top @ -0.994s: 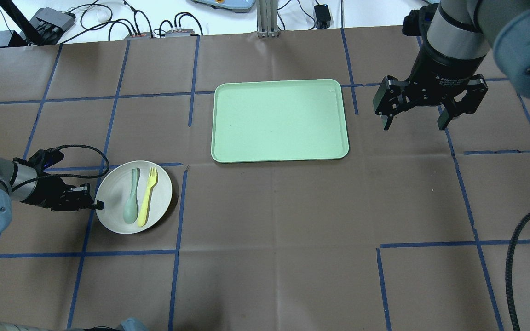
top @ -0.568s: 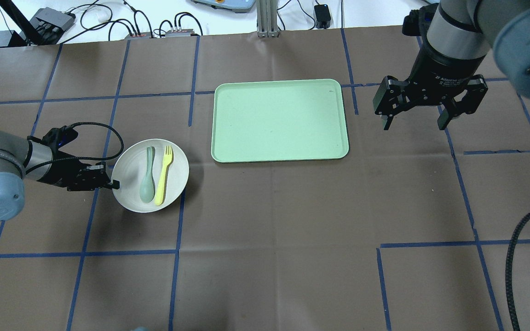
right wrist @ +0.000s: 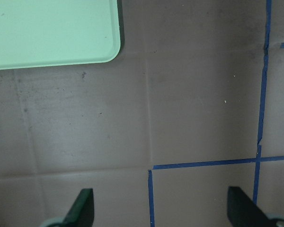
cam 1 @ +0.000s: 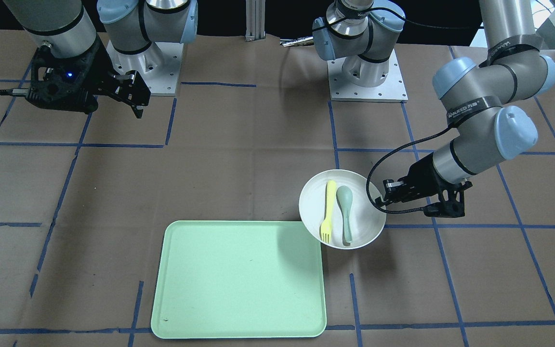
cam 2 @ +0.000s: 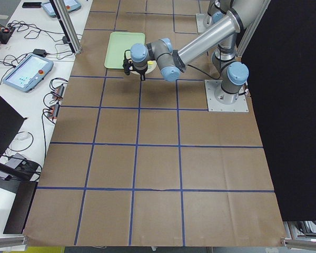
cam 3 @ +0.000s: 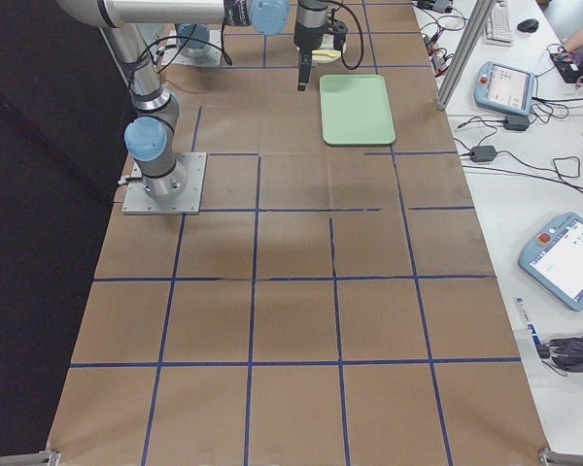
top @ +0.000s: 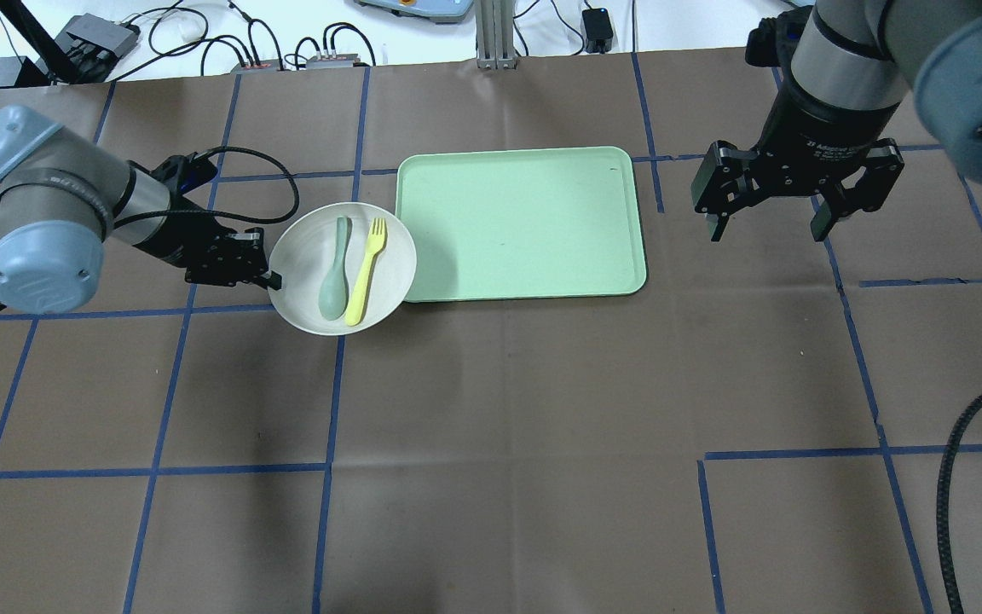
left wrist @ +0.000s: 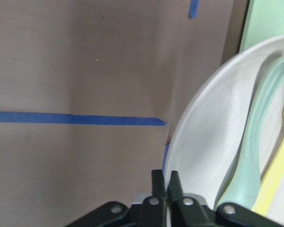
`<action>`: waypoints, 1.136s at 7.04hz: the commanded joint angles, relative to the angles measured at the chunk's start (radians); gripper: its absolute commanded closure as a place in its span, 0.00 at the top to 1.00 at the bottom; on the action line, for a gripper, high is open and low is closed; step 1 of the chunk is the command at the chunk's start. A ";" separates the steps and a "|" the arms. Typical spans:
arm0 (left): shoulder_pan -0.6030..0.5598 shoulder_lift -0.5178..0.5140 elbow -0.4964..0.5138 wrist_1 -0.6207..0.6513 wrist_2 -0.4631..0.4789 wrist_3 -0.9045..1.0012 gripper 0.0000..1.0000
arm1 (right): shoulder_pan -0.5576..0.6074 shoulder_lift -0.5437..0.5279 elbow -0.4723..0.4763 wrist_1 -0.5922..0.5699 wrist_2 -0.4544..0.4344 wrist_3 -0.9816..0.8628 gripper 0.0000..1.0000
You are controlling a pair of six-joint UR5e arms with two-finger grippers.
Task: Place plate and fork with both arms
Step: 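Slide the gripped plate with the left gripper onto the green tray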
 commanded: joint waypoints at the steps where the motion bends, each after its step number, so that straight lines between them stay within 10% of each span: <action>1: -0.144 -0.140 0.170 -0.008 -0.002 -0.105 0.10 | 0.000 0.000 0.000 0.000 0.000 0.000 1.00; 8: -0.333 -0.505 0.573 0.008 -0.003 -0.206 0.13 | 0.000 0.000 0.000 0.000 0.000 0.000 1.00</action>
